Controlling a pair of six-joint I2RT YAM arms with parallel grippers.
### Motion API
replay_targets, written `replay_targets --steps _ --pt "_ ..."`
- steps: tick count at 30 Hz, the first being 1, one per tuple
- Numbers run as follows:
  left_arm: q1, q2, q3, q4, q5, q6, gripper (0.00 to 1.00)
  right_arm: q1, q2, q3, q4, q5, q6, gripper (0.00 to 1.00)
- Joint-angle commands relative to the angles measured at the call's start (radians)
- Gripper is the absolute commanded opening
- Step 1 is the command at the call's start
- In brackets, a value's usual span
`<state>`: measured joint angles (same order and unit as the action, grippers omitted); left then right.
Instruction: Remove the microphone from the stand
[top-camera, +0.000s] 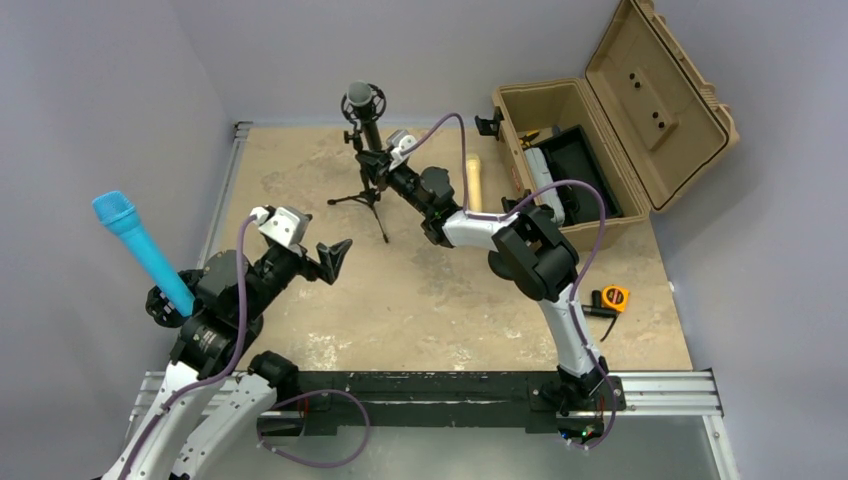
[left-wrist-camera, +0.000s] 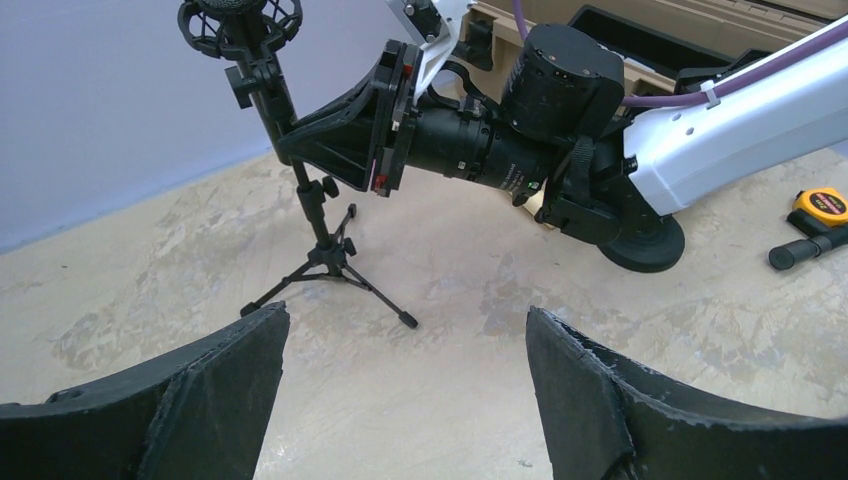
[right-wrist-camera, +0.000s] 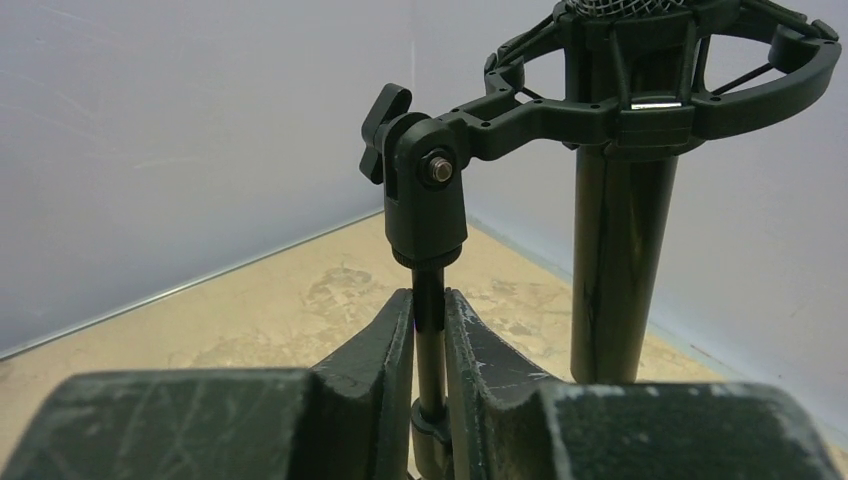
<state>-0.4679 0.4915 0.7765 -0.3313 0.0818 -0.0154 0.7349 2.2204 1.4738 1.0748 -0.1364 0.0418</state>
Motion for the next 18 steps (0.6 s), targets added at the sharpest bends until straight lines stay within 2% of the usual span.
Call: replay_targets --steps 1,9,18 --pt "-0.006 0.012 0.030 0.022 0.009 -0.007 0.86 0.031 -0.025 -0.027 0.068 -0.064 0.011 0.11" --pt "-0.006 0.018 0.031 0.022 0.008 -0.007 0.86 0.083 -0.097 -0.130 0.101 -0.055 0.046 0.00" --pt "-0.006 0.012 0.033 0.021 0.003 -0.006 0.86 0.176 -0.198 -0.317 0.171 0.005 0.182 0.00"
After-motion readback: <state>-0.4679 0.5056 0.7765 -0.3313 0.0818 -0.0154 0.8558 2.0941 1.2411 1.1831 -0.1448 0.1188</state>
